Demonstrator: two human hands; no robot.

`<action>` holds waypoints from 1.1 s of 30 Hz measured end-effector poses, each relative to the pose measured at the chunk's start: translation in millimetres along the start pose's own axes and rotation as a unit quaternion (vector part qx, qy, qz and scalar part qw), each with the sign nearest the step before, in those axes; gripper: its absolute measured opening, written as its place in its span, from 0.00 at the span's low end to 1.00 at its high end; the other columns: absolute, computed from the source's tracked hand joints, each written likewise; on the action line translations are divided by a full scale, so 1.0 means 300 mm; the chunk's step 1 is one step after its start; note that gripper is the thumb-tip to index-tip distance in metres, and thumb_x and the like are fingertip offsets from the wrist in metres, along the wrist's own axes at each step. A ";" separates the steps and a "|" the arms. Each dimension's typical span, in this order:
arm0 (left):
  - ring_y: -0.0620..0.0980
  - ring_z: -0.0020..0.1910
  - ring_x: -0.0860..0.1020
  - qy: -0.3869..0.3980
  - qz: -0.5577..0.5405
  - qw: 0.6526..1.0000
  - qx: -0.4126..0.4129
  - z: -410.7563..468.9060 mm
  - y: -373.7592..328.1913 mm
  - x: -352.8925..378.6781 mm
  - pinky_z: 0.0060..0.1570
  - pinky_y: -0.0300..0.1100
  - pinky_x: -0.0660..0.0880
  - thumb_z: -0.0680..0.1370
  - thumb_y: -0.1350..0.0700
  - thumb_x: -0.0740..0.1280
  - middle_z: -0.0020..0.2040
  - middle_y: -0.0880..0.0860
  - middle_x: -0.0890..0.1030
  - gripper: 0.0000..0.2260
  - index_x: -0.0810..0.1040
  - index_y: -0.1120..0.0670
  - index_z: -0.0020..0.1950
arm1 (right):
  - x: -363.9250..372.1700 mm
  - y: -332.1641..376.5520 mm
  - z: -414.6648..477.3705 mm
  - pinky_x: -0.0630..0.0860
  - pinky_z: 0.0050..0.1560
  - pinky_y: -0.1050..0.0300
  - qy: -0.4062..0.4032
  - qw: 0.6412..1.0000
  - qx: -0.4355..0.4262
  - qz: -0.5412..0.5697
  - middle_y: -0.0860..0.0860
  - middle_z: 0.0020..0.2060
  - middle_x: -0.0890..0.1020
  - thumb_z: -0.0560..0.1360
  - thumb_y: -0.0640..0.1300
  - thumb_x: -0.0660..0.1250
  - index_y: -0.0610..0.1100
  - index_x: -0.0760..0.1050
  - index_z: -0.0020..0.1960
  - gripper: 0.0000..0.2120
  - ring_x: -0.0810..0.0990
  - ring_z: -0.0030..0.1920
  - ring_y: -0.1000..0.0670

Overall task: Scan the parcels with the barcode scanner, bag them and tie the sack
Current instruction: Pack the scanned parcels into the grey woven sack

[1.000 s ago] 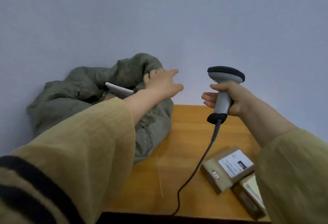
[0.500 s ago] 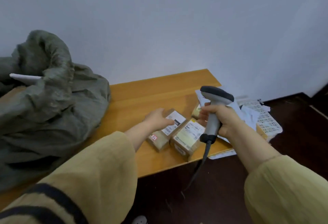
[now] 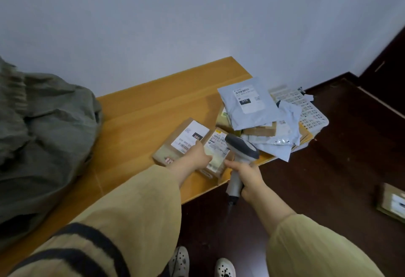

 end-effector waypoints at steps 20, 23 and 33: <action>0.50 0.49 0.79 -0.159 -0.413 0.883 0.157 -0.493 0.077 -0.819 0.52 0.45 0.75 0.73 0.54 0.72 0.46 0.50 0.82 0.10 0.75 0.46 0.52 | 0.488 0.471 -0.598 0.77 0.51 0.57 0.169 0.911 -0.375 -0.023 0.63 0.41 0.78 0.69 0.37 0.74 0.58 0.72 0.43 0.18 0.77 0.43 0.66; 0.50 0.44 0.78 -0.239 -0.437 0.847 0.186 -0.650 0.184 -1.021 0.44 0.45 0.75 0.71 0.53 0.72 0.44 0.50 0.81 0.12 0.73 0.48 0.51 | 0.690 0.533 -0.738 0.77 0.46 0.62 0.266 0.876 -0.400 -0.038 0.62 0.38 0.79 0.69 0.36 0.74 0.58 0.73 0.42 0.18 0.78 0.41 0.66; 0.48 0.36 0.82 -0.513 -0.516 0.686 0.018 -0.950 0.774 -1.381 0.25 0.34 0.74 0.72 0.50 0.72 0.44 0.53 0.83 0.20 0.76 0.57 0.60 | 1.248 0.460 -0.950 0.82 0.50 0.50 0.436 0.838 -0.315 -0.091 0.55 0.39 0.81 0.68 0.35 0.75 0.48 0.76 0.45 0.12 0.82 0.44 0.52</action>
Point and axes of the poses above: each hand's wrist, its own z-axis towards the middle knuckle, its own x-axis out of the palm, y = z × x, the point moved 8 cm from there along z, towards the middle knuckle
